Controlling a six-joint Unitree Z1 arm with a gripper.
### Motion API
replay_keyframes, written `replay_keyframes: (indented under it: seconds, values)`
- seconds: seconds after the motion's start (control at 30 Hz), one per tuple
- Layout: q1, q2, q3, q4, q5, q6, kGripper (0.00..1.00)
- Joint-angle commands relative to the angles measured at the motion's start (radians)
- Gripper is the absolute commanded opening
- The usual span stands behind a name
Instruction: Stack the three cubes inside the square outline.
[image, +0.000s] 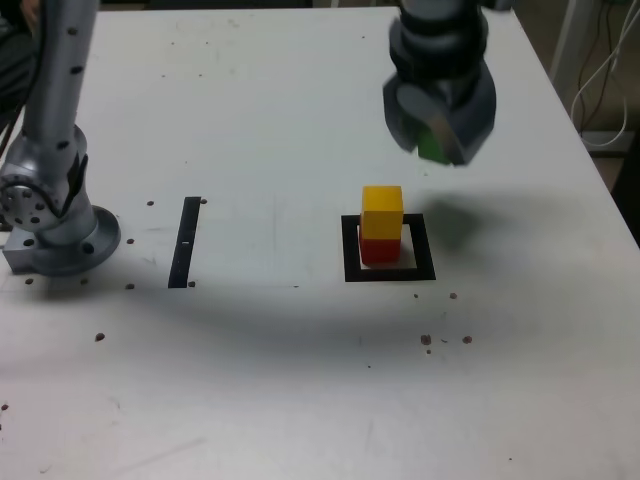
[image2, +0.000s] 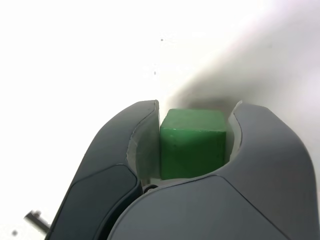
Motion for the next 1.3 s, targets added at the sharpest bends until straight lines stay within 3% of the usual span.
replay_keyframes:
  seconds: [0.0, 0.3, 0.53, 0.67, 0.77, 0.97, 1.27]
  values:
    - [-0.001, -0.038, -0.012, 0.028, 0.001, -0.008, 0.03]
    - [-0.015, -0.096, -0.089, 0.257, -0.001, -0.1, 0.0]
    - [-0.071, -0.065, -0.1, 0.389, -0.085, -0.384, 0.0]
    - [-0.106, -0.026, -0.089, 0.402, -0.148, -0.544, 0.0]
    - [-0.121, -0.014, -0.086, 0.402, -0.172, -0.634, 0.0]
    - [-0.142, -0.013, -0.094, 0.391, -0.169, -0.726, 0.0]
    - [-0.15, 0.028, -0.092, 0.348, -0.162, -0.752, 0.0]
